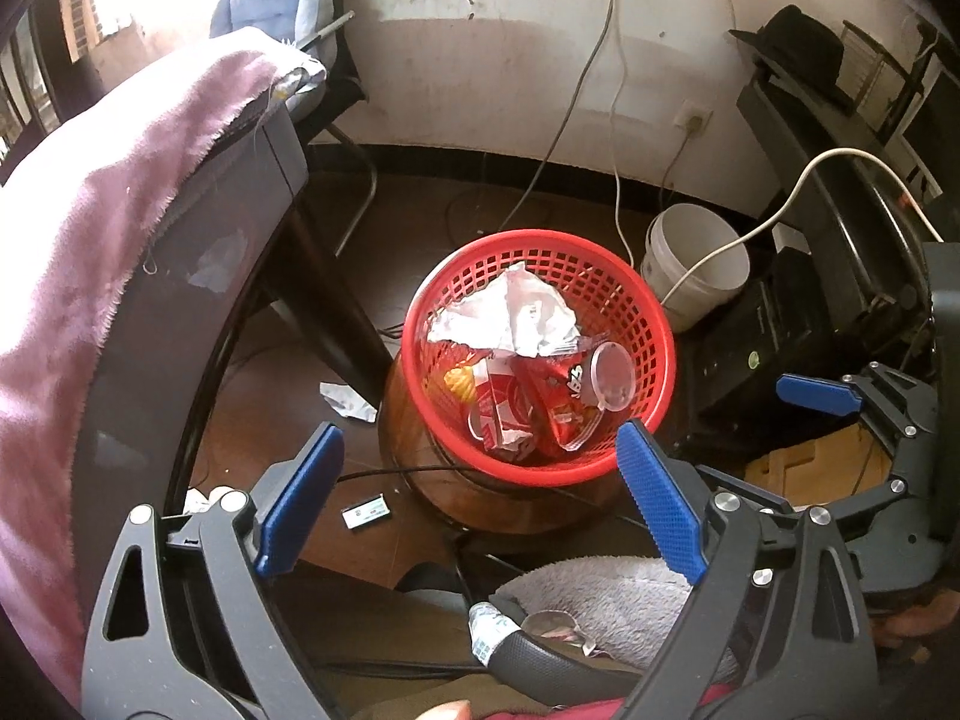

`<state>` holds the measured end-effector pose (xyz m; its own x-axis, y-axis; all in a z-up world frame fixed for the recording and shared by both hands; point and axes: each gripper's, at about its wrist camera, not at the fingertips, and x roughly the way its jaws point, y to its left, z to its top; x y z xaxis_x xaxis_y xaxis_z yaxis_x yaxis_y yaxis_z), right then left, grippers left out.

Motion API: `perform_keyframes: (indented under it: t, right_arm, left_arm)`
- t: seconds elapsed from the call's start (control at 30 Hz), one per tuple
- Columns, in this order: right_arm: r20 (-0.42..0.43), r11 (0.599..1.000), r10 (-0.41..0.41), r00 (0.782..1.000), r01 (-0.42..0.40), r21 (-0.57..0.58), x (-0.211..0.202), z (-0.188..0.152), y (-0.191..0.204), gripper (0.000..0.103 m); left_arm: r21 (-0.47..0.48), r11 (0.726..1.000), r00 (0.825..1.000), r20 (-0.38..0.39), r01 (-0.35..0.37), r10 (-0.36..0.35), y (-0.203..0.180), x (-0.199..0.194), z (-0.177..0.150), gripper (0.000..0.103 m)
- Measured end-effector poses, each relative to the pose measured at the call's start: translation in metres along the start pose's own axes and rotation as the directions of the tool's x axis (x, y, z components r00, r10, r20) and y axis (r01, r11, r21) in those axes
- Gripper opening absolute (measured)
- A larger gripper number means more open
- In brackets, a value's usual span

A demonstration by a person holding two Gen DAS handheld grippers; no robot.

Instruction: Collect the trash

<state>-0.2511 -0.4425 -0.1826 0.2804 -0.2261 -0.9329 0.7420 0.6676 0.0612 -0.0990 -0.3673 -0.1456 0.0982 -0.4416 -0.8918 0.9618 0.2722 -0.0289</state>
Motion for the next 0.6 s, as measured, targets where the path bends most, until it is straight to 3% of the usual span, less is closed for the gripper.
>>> perform_keyframes:
  t: [0.6]
  right_arm:
    - [-0.038, 1.000, -0.004, 0.999, 0.004, -0.012, 0.0087, -0.0029, 0.0040, 0.089]
  left_arm:
    - [0.011, 0.999, 0.999, -0.001, -0.042, 0.042, -0.0004, 0.0006, -0.0018, 0.089]
